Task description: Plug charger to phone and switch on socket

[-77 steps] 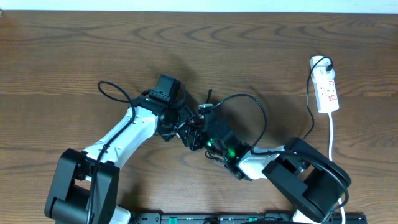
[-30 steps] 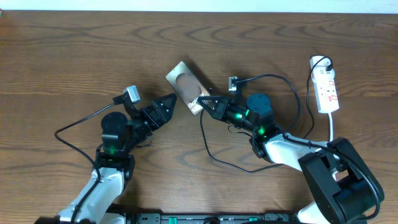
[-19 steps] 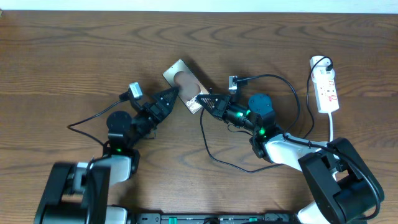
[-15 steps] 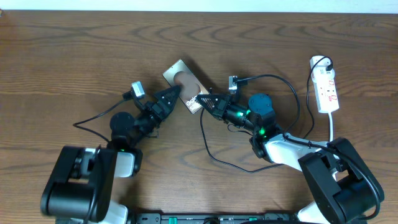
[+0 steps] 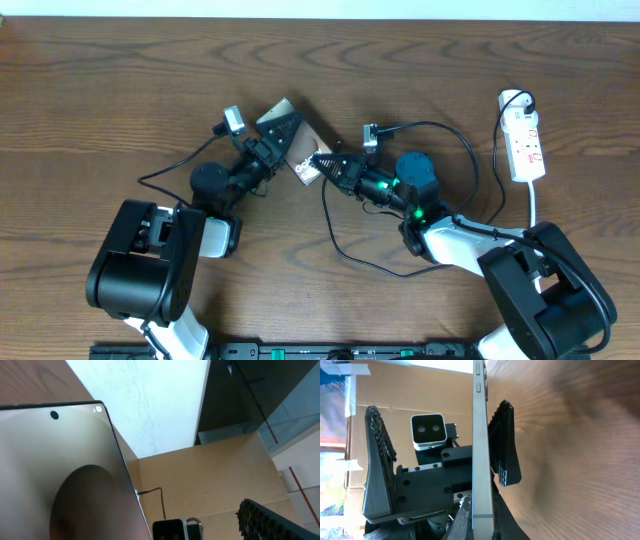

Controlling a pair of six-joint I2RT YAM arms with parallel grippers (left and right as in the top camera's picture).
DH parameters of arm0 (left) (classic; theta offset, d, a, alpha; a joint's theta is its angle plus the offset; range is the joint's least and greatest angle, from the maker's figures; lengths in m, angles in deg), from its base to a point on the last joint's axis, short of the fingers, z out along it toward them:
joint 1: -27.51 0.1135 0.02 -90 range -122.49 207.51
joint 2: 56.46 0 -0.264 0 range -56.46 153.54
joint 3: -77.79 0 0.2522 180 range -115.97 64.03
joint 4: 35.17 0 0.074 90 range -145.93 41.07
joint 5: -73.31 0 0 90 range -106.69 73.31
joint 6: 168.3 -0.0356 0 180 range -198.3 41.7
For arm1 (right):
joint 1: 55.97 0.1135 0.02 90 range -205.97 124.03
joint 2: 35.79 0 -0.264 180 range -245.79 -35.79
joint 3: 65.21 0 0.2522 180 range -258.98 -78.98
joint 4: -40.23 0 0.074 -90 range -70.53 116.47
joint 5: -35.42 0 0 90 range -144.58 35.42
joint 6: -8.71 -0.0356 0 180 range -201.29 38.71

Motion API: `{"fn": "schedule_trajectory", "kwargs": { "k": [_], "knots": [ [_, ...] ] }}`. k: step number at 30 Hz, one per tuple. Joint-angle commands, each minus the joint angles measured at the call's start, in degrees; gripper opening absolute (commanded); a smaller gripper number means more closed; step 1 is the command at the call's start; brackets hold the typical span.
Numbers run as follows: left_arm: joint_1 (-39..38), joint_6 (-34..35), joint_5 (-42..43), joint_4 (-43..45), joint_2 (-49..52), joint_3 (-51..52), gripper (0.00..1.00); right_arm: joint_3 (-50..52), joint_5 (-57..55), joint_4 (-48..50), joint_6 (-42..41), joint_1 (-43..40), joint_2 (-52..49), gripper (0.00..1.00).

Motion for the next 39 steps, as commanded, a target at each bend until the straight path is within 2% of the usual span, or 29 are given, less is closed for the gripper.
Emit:
{"fn": "schedule_trajectory", "kwargs": {
  "k": [1,3,7,9,14,15,16,17,22,26,27,28,32,35,39],
  "knots": [
    [-0.76,1.99,-0.68,0.79,0.26,-1.31,0.99,-0.81,-0.92,0.81,1.62,0.24,0.83,0.01],
    [-0.96,2.86,-0.83,0.79,0.26,-1.31,0.93,-0.81,-1.31,0.79,2.25,0.26,0.83,0.01],
    [-1.33,3.76,-0.68,0.96,0.26,-1.31,0.65,-0.81,-2.19,0.74,3.06,0.24,0.81,0.01],
    [-1.31,4.42,-0.63,1.01,0.26,-1.31,0.48,-0.81,-2.45,0.74,3.93,0.24,0.81,0.01],
    [-1.31,5.29,-0.63,1.14,0.26,-1.31,0.25,-0.81,-2.45,0.74,5.68,0.24,0.81,0.01],
    [-1.31,5.84,-0.63,1.14,0.26,-1.31,0.19,-0.81,-2.34,0.74,6.36,0.24,0.81,0.22],
    [-1.31,6.69,-0.63,1.14,0.26,-1.31,0.09,-0.81,-2.03,0.74,7.63,0.24,0.81,0.65],
    [-1.27,7.85,-0.66,1.14,0.26,-1.31,0.08,-0.79,-0.87,1.07,9.66,0.07,0.83,0.99],
    [0.33,16.7,0.68,-1.07,0.26,-1.31,0.07,-0.68,9.14,2.36,16.04,-5.86,2.58,0.99],
    [3.04,19.96,6.32,-12.02,0.26,-1.51,0.08,-0.39,14.36,-1.79,20.44,-11.8,7.43,0.99],
    [3.52,19.96,8.13,-14.75,0.26,-1.9,0.07,-0.39,15.1,-4.96,22.64,-12.94,9.09,0.99],
    [4.37,19.19,12.0,-18.38,0.39,-3.54,0.07,-0.39,15.19,-12.52,27.58,-14.27,12.33,0.99],
    [4.76,20.13,18.34,-19.69,1.57,-9.97,0.07,-0.42,8.17,-34.84,41.97,-14.62,20.2,0.99],
    [4.76,23.93,20.28,-23.41,1.81,-14.19,0.07,-0.42,0.46,-48.72,47.95,-14.62,25.4,0.99],
    [4.76,29.53,20.26,-25.42,1.81,-16.09,0.07,-0.42,-6.93,-60.98,52.5,-14.64,30.64,0.99]
  ]
}}
